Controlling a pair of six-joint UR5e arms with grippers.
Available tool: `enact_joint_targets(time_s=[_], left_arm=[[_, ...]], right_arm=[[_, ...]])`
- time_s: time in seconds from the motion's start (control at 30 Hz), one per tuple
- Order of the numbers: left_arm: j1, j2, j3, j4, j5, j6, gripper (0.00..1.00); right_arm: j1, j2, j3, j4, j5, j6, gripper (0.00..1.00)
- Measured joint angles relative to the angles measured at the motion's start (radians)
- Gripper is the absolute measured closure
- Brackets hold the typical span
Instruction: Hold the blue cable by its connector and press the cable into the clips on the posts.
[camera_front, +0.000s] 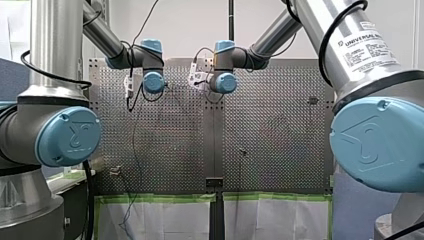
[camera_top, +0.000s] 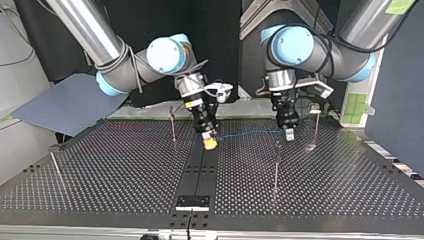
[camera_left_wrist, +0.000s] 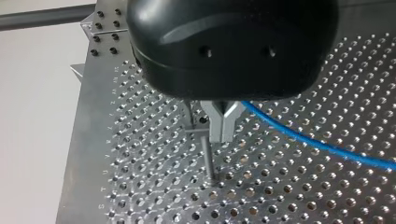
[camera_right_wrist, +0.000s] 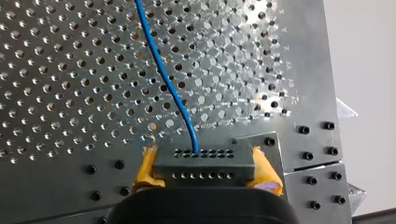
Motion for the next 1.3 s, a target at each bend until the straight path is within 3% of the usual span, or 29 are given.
enact_joint_targets(time_s=[0.57, 0.97, 1.3], left_arm=[[0.036, -0.004, 0.010, -0.010, 0.044, -0.012, 1.00], [0.080, -0.027, 0.025, -0.003, 0.097, -0.018, 1.00], [0.108, -0.032, 0.047, 0.005, 0.130, -0.031, 1.00]], right_arm=[[-0.010, 0.007, -0.012, 0.014, -0.003, 0.005, 1.00], [0.007, 0.051, -0.041, 0.017, -0.034, 0.003, 1.00], [0.002, 0.054, -0.069, 0.024, -0.038, 0.005, 1.00]])
